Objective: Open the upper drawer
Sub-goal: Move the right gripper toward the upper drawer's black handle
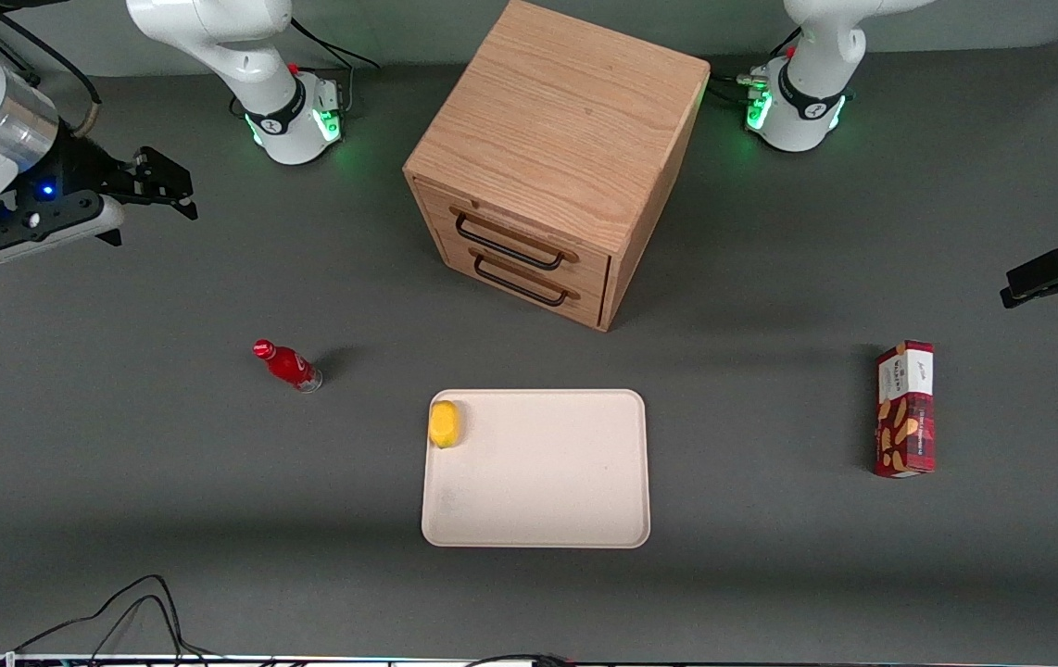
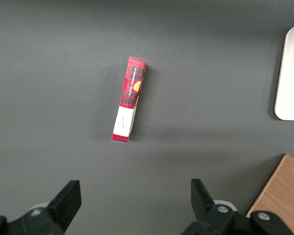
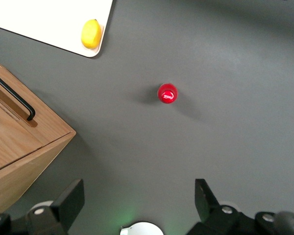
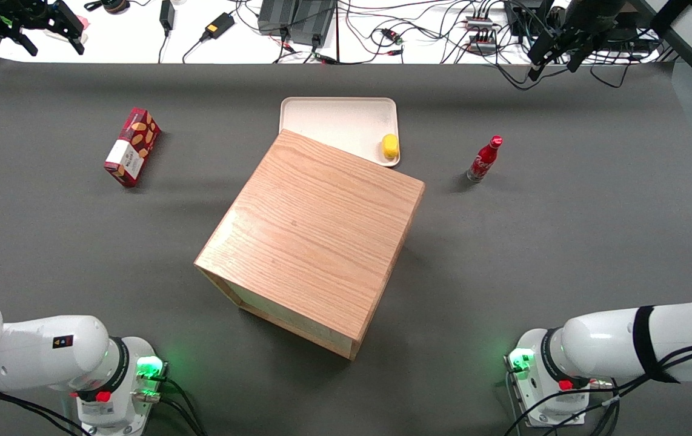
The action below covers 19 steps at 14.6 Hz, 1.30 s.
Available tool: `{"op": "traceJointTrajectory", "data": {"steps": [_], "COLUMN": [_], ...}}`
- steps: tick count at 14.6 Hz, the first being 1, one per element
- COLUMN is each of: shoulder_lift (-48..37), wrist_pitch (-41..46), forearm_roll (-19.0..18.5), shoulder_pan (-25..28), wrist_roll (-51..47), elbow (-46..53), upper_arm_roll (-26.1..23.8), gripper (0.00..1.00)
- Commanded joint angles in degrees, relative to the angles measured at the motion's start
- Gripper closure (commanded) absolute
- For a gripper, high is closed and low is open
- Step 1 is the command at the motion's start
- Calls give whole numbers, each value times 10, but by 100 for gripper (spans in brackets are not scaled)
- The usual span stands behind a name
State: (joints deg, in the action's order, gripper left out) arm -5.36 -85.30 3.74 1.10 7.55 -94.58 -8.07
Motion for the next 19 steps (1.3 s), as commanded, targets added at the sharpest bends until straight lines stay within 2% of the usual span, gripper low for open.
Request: {"op": "traceJointTrajectory", "data": {"steps": [1, 6, 10, 19], "shoulder_lift": [10, 18, 24, 155], "wrist_pitch": [4, 5, 5, -10], "forearm_roll": [23, 65, 69, 62], "shoulder_pan": [2, 4, 13, 13], "wrist_roll": [-9, -3, 2, 30], "elbow": [21, 23, 35, 141], "upper_arm_roll": [-12, -12, -40, -142], "gripper": [0, 0, 0, 0]}}
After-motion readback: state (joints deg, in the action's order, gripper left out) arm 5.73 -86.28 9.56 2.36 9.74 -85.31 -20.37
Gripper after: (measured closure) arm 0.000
